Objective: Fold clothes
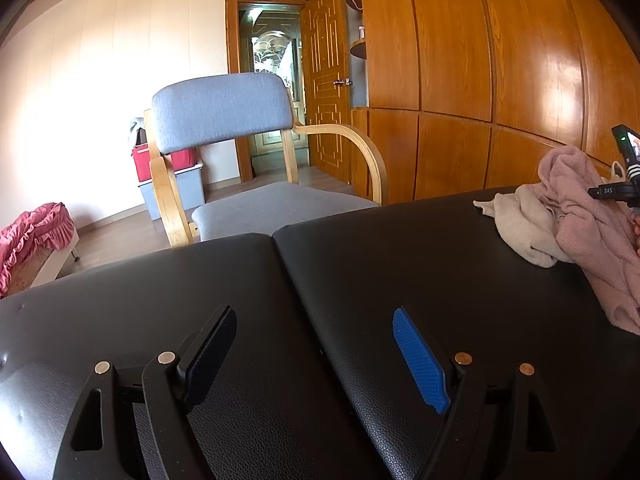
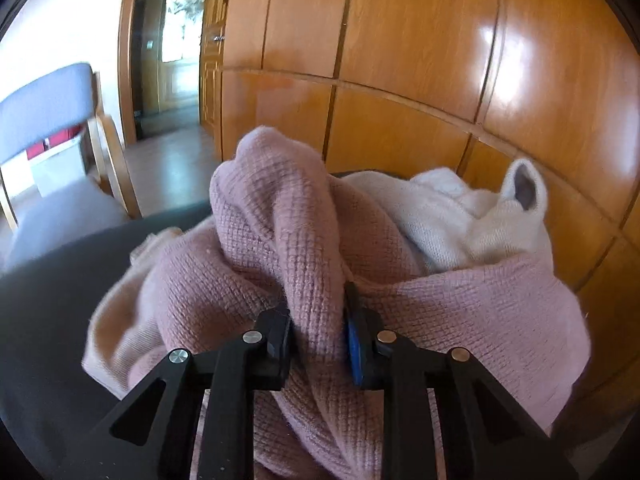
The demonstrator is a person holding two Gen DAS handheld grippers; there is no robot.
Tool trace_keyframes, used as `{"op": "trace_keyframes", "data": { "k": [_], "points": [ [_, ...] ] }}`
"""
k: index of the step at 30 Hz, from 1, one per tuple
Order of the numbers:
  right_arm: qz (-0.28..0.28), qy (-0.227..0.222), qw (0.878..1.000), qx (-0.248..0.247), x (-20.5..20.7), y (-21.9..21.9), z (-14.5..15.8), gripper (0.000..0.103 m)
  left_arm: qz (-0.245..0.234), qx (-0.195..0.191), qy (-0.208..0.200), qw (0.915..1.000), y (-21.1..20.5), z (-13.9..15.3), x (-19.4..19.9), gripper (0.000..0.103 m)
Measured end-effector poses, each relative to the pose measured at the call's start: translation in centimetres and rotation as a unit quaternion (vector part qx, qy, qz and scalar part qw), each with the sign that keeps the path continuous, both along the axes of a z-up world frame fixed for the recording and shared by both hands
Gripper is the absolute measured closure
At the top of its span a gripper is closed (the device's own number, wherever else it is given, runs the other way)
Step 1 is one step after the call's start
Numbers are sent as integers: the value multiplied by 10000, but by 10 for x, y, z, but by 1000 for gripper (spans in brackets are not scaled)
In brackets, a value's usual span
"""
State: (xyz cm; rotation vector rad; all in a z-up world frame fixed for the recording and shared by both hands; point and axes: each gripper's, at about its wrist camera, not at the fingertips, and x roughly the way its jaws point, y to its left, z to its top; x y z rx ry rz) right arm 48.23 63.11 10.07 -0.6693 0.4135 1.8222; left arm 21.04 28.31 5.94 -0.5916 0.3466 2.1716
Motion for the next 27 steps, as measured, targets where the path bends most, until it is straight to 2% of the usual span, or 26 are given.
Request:
{"op": "trace_keyframes", "data": {
  "k": [5, 8, 10, 15, 18, 20, 25, 27],
  "points": [
    [208, 1277, 9913, -224, 24, -10, 23, 87, 8, 3, -1, 10000, 2, -1, 0, 21],
    [526, 2004, 9773, -442, 31, -22, 40, 89, 2, 14, 16, 10000, 1, -1, 1, 21],
    [881, 2491, 9628, -572, 31, -34, 52, 91, -12, 31, 26, 10000, 1, 0, 1, 21],
    [1794, 2793, 9396, -835, 0, -66, 71, 91, -300, 160, -9, 9994, -1, 1, 5, 21],
    [2336, 3058, 9135, -1320, -29, -88, 61, 92, -394, 276, 13, 9988, -3, 3, 7, 21],
    [2709, 3170, 8931, -1689, -55, -108, 46, 91, -390, 365, -48, 9986, -6, 4, 5, 21],
    [3346, 3003, 8574, -2505, -125, -151, -12, 91, -317, 556, -410, 9971, -13, 3, -7, 21],
    [3447, 2892, 8476, -2813, -148, -160, -38, 91, -303, 593, -523, 9964, -14, 2, -10, 21]
  ]
}}
